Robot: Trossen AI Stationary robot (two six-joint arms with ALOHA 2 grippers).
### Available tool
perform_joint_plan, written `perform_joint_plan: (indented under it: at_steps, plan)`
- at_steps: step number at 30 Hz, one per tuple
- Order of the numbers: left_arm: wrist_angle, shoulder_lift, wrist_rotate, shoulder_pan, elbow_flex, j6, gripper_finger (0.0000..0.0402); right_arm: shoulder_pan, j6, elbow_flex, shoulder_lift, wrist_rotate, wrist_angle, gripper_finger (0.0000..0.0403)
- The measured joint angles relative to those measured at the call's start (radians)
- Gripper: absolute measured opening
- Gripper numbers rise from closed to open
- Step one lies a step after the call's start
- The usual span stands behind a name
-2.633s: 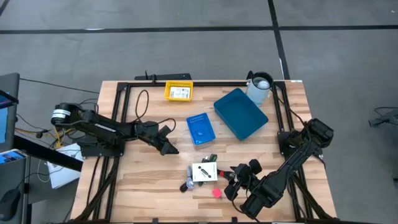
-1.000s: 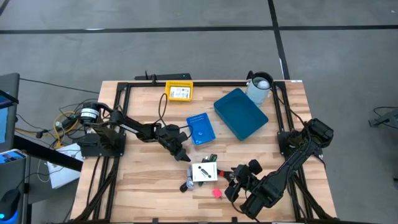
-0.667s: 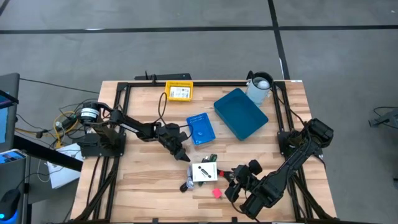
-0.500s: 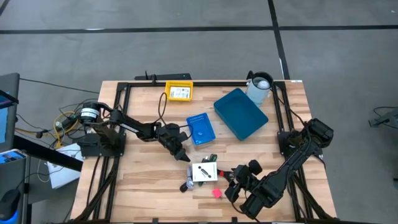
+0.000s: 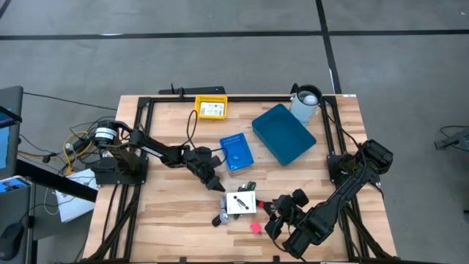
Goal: Pick and place items into bin
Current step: Put the white card reader box into the yellow bin
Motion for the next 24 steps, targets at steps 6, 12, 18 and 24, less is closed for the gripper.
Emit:
perform_joint_plan:
  at_steps: [6,12,18,24]
  plan:
    - [0.012,0.000,-0.030,-0.009,0.000,-0.016,0.0290,0.000,0.000,0.000,0.000,-0.026,0.015,0.0214]
    - [0.031,0.000,-0.055,-0.023,0.000,-0.018,0.0293,0.000,-0.002,0.000,0.000,-0.056,0.027,0.0214]
    - [0.034,0.003,-0.058,-0.026,0.000,-0.018,0.0293,0.000,-0.002,0.000,0.000,-0.067,0.033,0.0214]
    - [0.144,0.090,0.001,-0.026,0.002,-0.092,0.0293,0.000,-0.010,0.000,0.000,-0.065,0.038,0.0214]
